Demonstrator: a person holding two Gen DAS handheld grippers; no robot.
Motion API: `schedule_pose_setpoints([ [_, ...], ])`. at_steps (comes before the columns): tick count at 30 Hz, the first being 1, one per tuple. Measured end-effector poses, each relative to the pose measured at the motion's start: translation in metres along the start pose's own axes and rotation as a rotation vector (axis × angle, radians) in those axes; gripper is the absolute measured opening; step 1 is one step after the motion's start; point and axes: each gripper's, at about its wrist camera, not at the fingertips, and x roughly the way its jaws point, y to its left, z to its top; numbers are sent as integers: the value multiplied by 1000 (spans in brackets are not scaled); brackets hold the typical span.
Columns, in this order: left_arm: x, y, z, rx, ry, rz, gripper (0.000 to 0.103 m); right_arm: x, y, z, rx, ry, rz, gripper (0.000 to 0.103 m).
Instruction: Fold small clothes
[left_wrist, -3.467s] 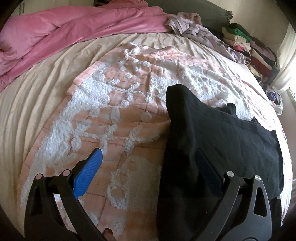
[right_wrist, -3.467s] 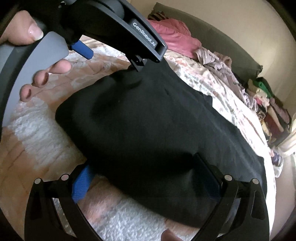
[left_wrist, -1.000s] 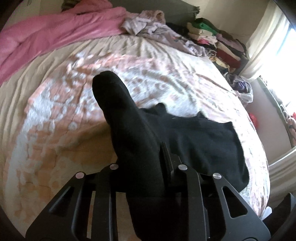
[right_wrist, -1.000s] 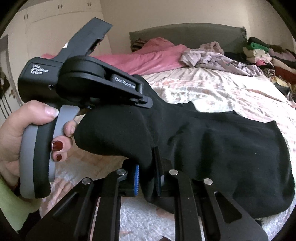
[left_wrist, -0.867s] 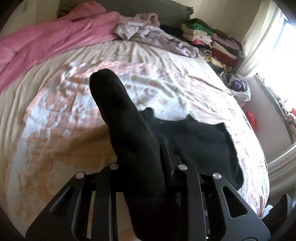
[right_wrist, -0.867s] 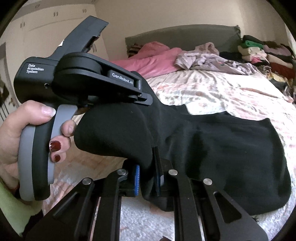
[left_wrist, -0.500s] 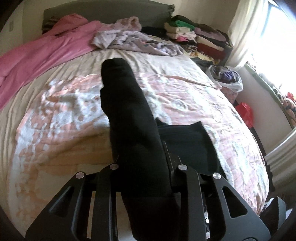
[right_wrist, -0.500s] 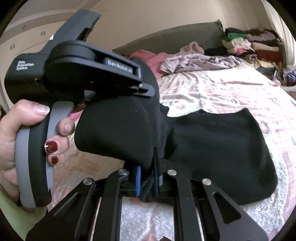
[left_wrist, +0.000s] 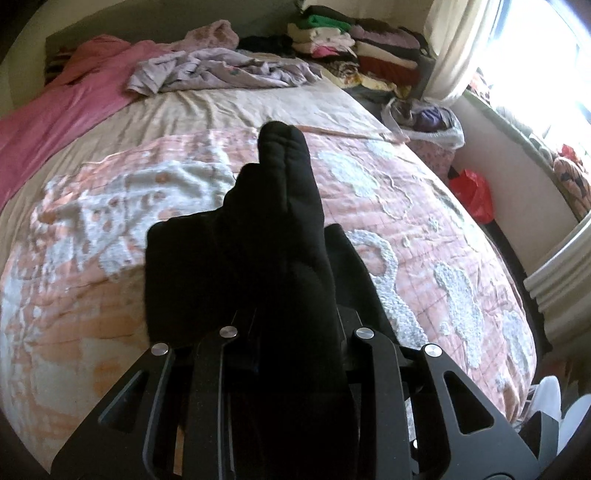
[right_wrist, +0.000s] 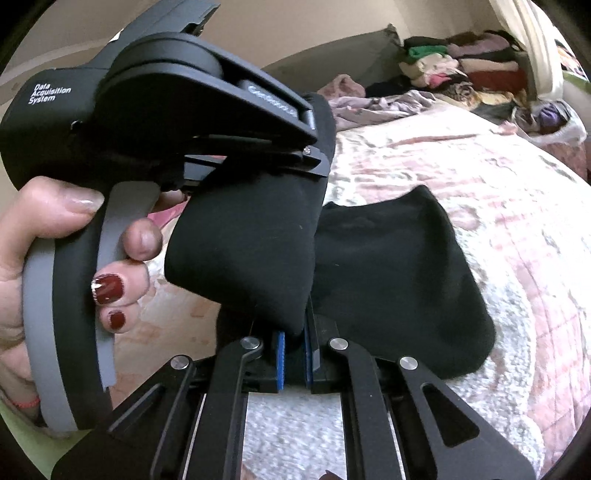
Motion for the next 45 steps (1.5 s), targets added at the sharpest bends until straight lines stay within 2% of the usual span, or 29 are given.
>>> schedule_pose_setpoints([
  [15, 58, -41, 2, 26, 114, -22, 20, 3, -50, -7, 152, 35, -11, 6],
  [17, 63, -41, 2, 16, 120, -46, 28, 5, -54, -8, 165, 46, -14, 6],
  [19, 64, -41, 1, -2, 118, -93, 55, 8, -59, -10, 186, 59, -10, 7],
  [21, 59, -40, 0, -19, 102, -140, 69, 10, -65, -14, 209, 72, -7, 7],
  [24, 41, -36, -1, -27, 46, -179, 69, 7, -76, -17, 258, 82, 17, 9],
  [29, 6, -8, -8, -17, -55, -74, 69, -5, -94, -20, 337, 92, 43, 16],
  [31, -3, 9, -18, -12, -75, -14, 69, -10, -95, -19, 350, 91, 46, 20],
  [33, -3, 24, -31, -9, -67, 40, 69, -22, -94, -18, 356, 74, 49, 29],
  [34, -3, 32, -39, -6, -61, 65, 69, -28, -95, -17, 358, 61, 45, 44],
  [35, -2, 37, -44, -8, -56, 84, 69, -34, -95, -16, 363, 49, 48, 52],
  [36, 1, 44, -51, -13, -43, 98, 69, -39, -95, -13, 366, 36, 60, 54],
  [38, 7, 53, -64, -22, -15, 95, 69, -46, -95, -5, 358, 25, 59, 73],
  [40, 13, 58, -78, -24, 3, 84, 69, -48, -96, 8, 346, 5, 47, 77],
  [42, 15, 57, -83, -25, -8, 81, 69, -41, -102, 19, 347, 14, 31, 86],
  [45, 12, 58, -88, -30, -19, 70, 68, -19, -113, 35, 358, 55, -2, 87],
])
